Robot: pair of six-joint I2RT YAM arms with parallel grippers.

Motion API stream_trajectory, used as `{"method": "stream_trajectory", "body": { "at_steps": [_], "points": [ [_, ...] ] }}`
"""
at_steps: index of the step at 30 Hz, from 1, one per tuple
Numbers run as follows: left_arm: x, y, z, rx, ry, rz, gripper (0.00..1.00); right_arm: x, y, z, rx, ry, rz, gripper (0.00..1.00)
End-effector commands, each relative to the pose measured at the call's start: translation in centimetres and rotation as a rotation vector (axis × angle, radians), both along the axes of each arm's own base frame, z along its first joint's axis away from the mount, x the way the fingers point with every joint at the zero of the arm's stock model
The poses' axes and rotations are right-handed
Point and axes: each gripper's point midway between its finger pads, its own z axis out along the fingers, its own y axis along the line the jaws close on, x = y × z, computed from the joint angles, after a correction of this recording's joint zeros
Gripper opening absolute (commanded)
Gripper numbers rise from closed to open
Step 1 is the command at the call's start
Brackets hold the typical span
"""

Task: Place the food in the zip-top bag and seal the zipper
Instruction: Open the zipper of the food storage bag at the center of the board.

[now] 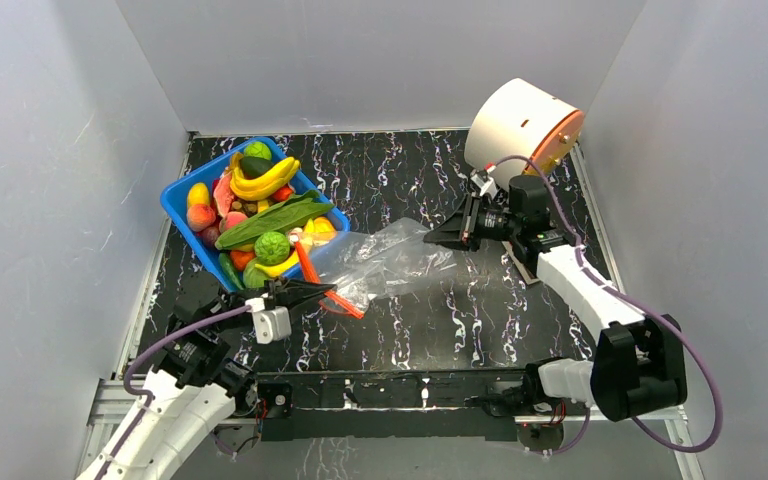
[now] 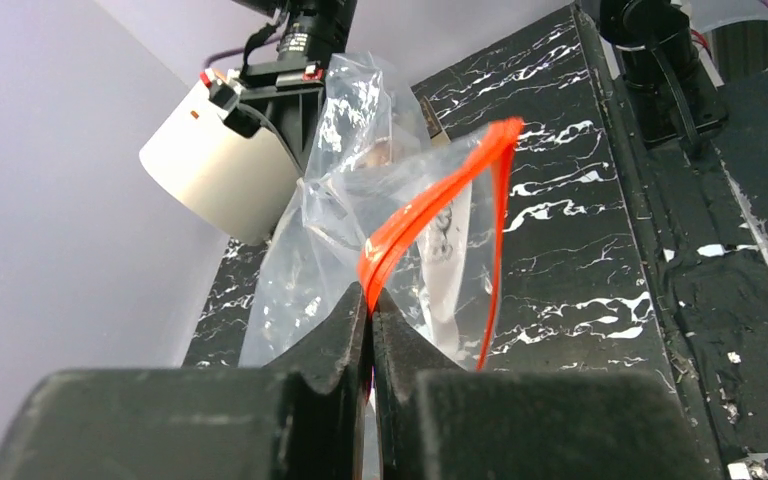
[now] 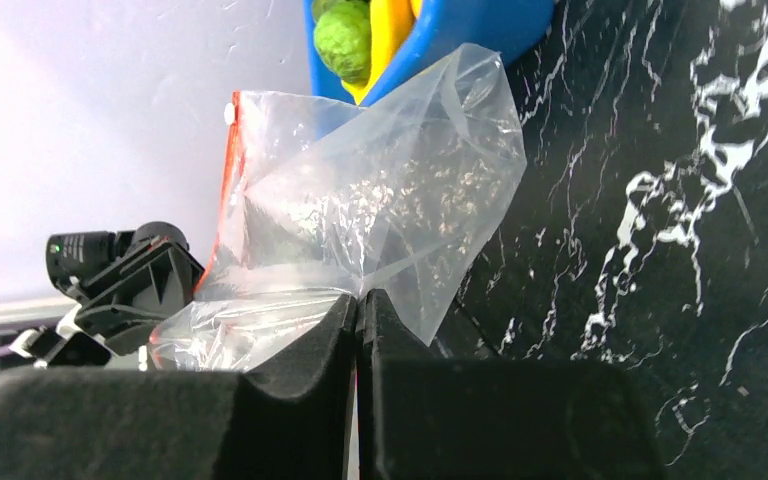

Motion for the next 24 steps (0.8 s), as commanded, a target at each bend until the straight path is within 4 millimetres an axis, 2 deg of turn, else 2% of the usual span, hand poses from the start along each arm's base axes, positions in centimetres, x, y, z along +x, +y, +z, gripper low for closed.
{"method": "stream_trajectory", "body": {
  "at_steps": [1, 4, 5, 6, 7, 9, 13, 16, 24],
  "points": [
    [-0.8, -0.3, 0.2, -0.023, 0.024, -0.039, 0.00, 2.7, -0.1, 1.9, 0.070, 0.006, -0.103, 0.00],
    [0.2, -0.6, 0.4, -0.060, 0.077, -0.015, 0.00, 3.1, -0.1, 1.8, 0.057, 0.015, -0.107, 0.00],
    [0.6, -0.8, 0.4, -0.069, 0.102, -0.002, 0.00, 3.0, -0.2, 1.9, 0.049, 0.006, -0.107, 0.07],
    [1.0, -0.9, 0.5, -0.074, 0.130, 0.010, 0.00, 3.1, -0.3, 2.1, 0.034, -0.014, -0.115, 0.16],
    [2.3, -1.3, 1.0, -0.113, 0.215, 0.049, 0.00, 3.4, -1.9, 1.4, -0.109, -0.074, -0.185, 0.46],
    [3.4, -1.2, 1.8, -0.168, 0.270, 0.104, 0.00, 3.7, -3.2, 1.5, -0.194, -0.122, -0.251, 0.56],
    [7.4, -0.1, 3.4, -0.296, 0.467, 0.332, 0.00, 3.8, -5.5, 2.2, -0.298, -0.189, -0.370, 0.69],
    [8.9, 0.2, 3.8, -0.315, 0.567, 0.418, 0.00, 3.8, -7.0, 2.7, -0.345, -0.211, -0.448, 0.79],
    [10.4, -0.1, 6.4, -0.475, 0.841, 0.475, 0.00, 1.9, -9.4, 6.1, -0.423, -0.298, -0.535, 0.79]
  ]
}}
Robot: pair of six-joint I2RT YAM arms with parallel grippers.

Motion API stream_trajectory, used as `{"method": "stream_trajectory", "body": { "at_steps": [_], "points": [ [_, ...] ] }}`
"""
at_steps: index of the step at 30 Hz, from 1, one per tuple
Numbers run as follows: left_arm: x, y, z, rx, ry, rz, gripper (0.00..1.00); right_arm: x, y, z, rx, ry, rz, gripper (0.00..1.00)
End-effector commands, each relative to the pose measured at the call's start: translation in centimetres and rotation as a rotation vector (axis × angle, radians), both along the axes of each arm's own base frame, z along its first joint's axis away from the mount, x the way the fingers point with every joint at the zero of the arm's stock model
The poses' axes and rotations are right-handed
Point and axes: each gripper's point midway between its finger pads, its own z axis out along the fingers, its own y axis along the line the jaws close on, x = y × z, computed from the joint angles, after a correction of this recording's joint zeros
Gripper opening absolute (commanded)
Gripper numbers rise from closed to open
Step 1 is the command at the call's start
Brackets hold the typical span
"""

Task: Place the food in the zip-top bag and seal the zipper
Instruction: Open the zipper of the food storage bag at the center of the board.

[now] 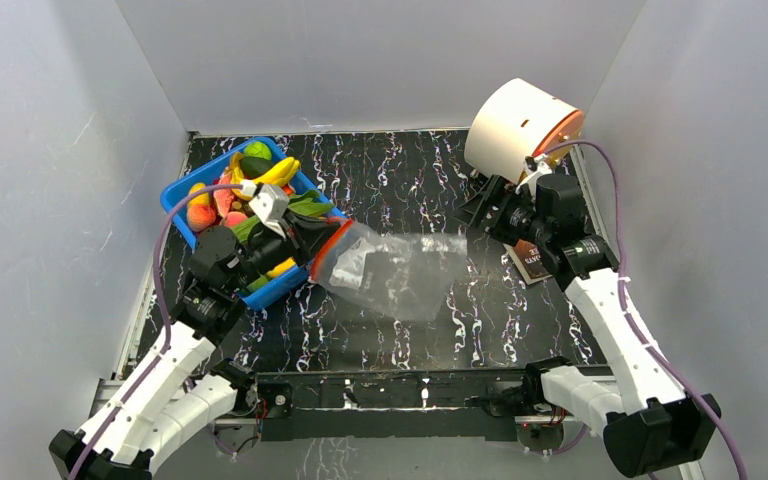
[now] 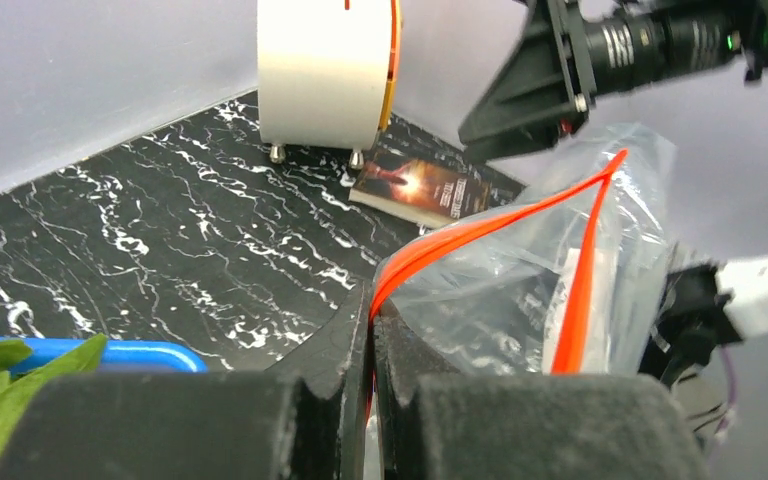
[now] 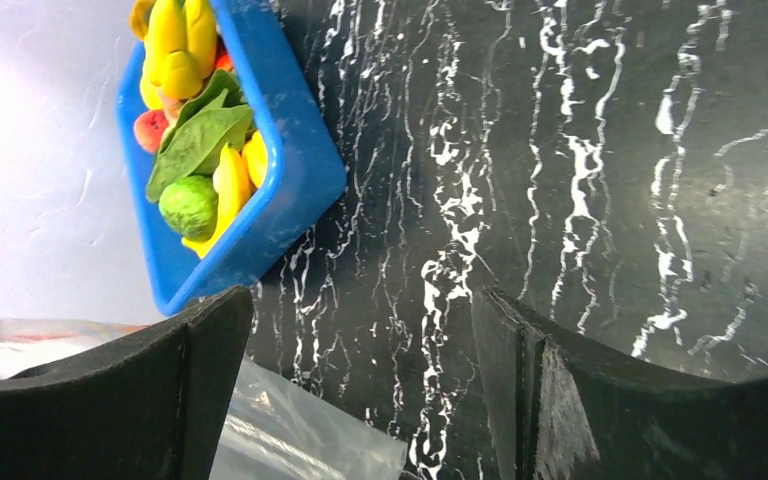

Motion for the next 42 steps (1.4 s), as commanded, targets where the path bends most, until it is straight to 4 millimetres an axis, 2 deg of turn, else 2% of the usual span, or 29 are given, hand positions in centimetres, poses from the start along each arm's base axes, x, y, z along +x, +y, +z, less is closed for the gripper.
{"method": "stream_trajectory", "body": {
  "at_steps": [1, 7, 12, 15, 20, 25, 29, 35, 38, 42],
  "points": [
    [1.0, 0.4, 2.9, -0.174, 0.132, 0.096, 0.00, -0.6, -2.4, 4.4, -0.087, -0.129, -0.088, 0.79],
    [3.8, 2.4, 1.7, -0.257, 0.285, 0.310, 0.00, -2.6, -2.8, 7.9, -0.063, -0.204, -0.090, 0.77],
    [5.7, 2.8, 0.3, -0.262, 0.483, 0.438, 0.00, -3.5, -1.2, 8.8, 0.013, -0.205, -0.014, 0.78],
    [6.3, 2.4, -0.4, -0.298, 0.625, 0.485, 0.00, -3.4, -0.8, 9.3, 0.035, -0.210, 0.001, 0.75],
    [6.7, 0.4, -1.0, -0.393, 0.755, 0.435, 0.00, -3.3, 0.8, 10.0, 0.102, -0.226, 0.037, 0.72],
    [7.1, -0.8, -1.9, -0.484, 0.839, 0.410, 0.00, -3.0, 4.4, 10.2, 0.111, -0.207, 0.096, 0.71],
    [7.3, -1.1, -2.4, -0.500, 0.878, 0.412, 0.00, -3.4, 8.6, 9.9, 0.061, -0.213, 0.121, 0.69],
    [7.1, -0.7, -3.1, -0.513, 0.910, 0.442, 0.00, -4.7, 15.2, 8.3, -0.029, -0.195, 0.183, 0.62],
    [7.0, -0.7, -3.5, -0.522, 0.915, 0.440, 0.00, -4.6, 16.7, 7.5, -0.103, -0.191, 0.142, 0.61],
    [6.8, -0.8, -3.7, -0.518, 0.921, 0.434, 0.00, -3.6, 17.3, 6.2, -0.207, -0.185, 0.077, 0.60]
  ]
}}
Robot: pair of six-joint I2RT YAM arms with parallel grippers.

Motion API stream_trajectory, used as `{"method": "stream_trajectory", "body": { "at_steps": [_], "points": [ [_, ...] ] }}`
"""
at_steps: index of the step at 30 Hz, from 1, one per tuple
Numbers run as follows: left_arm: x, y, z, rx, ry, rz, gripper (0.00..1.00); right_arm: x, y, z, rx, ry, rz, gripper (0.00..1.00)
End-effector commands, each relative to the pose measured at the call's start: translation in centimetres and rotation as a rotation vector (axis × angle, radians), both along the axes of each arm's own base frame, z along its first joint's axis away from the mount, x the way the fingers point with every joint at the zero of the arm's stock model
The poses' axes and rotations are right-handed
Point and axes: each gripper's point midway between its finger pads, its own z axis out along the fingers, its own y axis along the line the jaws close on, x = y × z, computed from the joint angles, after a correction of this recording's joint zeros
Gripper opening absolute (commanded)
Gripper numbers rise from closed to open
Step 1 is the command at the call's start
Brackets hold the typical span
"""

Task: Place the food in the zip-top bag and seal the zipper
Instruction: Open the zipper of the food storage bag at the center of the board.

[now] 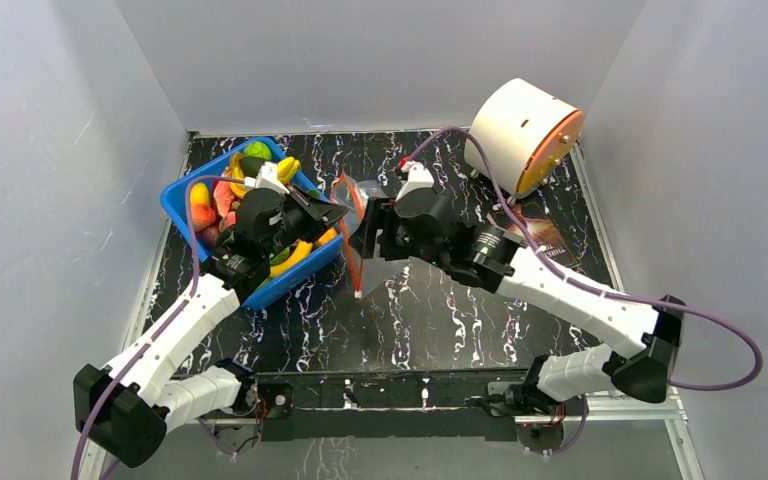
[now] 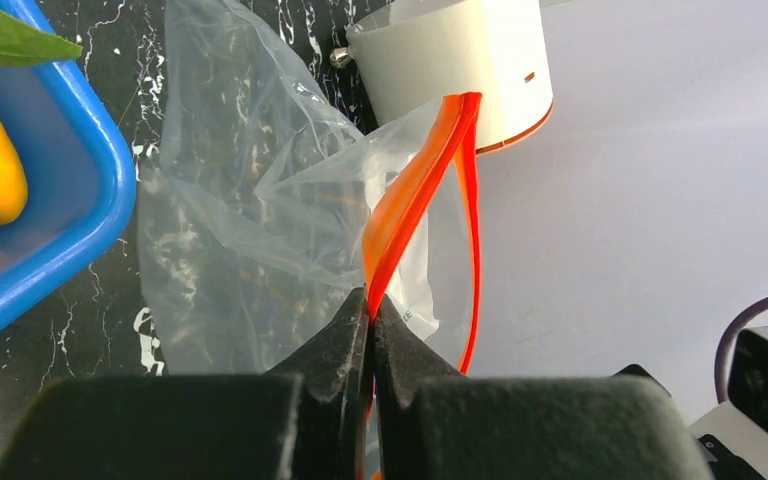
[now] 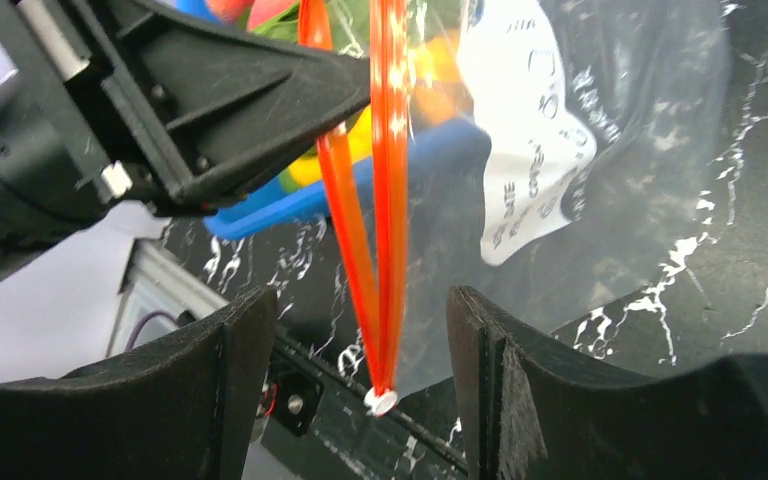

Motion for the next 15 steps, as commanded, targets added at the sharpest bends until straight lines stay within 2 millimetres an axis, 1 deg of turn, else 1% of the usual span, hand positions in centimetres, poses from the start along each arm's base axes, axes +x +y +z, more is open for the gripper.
{"method": "stream_trajectory", "body": {
  "at_steps": [1, 3, 5, 7, 10, 13, 15],
  "points": [
    [-0.6, -0.2, 0.9, -0.032, -0.016, -0.016, 0.00, 3.1, -1.0, 1.8, -0.072, -0.110, -0.191, 0.60],
    [-0.8, -0.2, 0.8, -0.032, -0.014, -0.020, 0.00, 3.7, -1.2, 0.9, -0.122, -0.123, -0.209, 0.59],
    [-1.0, -0.3, 0.7, -0.047, -0.009, -0.023, 0.00, 4.2, -1.2, 0.4, -0.157, -0.129, -0.218, 0.57],
    [-1.3, -0.4, 0.9, -0.075, -0.007, -0.030, 0.00, 4.5, -1.0, 0.2, -0.174, -0.134, -0.219, 0.52],
    [-1.7, -0.6, 1.1, -0.093, -0.004, -0.043, 0.00, 5.0, -1.1, 0.0, -0.200, -0.148, -0.237, 0.49],
    [-2.0, -0.5, 1.2, -0.090, -0.005, -0.050, 0.00, 5.5, -1.7, -0.3, -0.242, -0.164, -0.263, 0.39],
    [-2.2, -0.3, 1.1, -0.061, -0.014, -0.056, 0.00, 5.8, -2.8, -0.3, -0.288, -0.180, -0.302, 0.28]
  ]
}}
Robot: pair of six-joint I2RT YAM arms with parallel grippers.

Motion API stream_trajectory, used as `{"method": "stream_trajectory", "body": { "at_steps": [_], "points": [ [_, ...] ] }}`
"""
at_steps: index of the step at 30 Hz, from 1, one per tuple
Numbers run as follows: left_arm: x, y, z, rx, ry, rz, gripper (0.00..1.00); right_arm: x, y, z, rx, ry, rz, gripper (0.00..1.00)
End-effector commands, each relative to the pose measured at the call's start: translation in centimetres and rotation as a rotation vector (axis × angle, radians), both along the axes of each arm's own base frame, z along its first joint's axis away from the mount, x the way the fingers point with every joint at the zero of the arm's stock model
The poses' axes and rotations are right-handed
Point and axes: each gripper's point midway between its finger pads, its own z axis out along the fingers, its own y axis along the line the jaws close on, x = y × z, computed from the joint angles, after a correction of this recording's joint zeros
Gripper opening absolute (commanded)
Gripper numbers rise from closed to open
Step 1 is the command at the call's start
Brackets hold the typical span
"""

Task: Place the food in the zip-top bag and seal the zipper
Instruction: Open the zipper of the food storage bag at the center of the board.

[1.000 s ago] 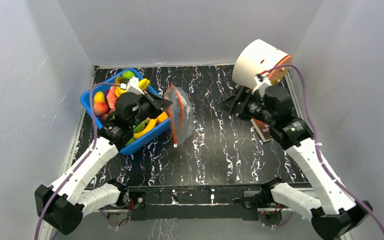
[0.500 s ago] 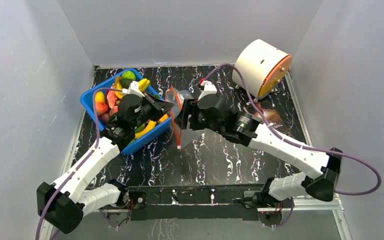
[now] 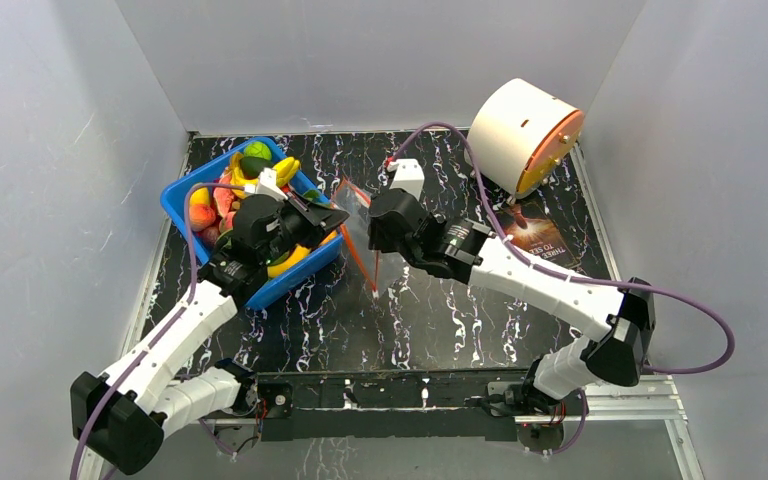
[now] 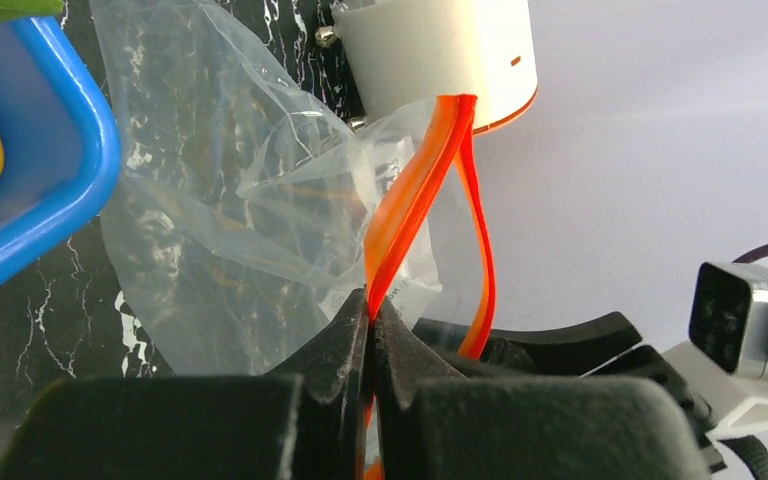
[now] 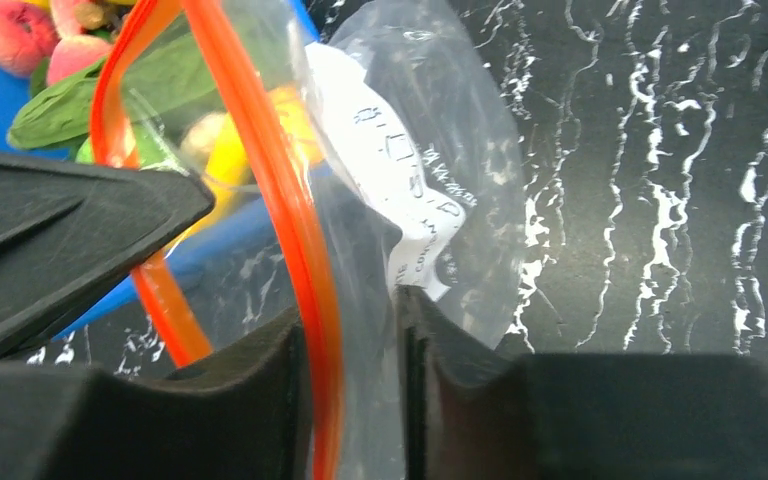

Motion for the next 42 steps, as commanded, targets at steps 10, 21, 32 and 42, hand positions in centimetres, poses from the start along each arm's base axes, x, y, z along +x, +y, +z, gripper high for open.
{"method": "stream_trajectory", "body": {
  "at_steps": [10, 21, 32, 42],
  "points": [
    [-1.7, 4.5, -0.7, 0.492, -0.059, -0.074, 0.00, 0.4, -4.7, 6.1, 0.019, -0.175, -0.106, 0.00],
    [-3.3, -3.5, 2.4, 0.085, -0.182, -0.382, 0.66, 0.4, -1.2, 6.3, 0.230, -0.172, -0.055, 0.00],
    [-1.3, 0.3, -2.9, 0.429, -0.049, -0.275, 0.31, 1.4, -4.2, 3.9, 0.074, -0.176, -0.189, 0.00],
    [-1.0, 3.3, -3.7, 0.579, -0.064, -0.196, 0.07, 1.4, -9.5, 2.3, -0.118, -0.171, -0.310, 0.00]
  ]
}}
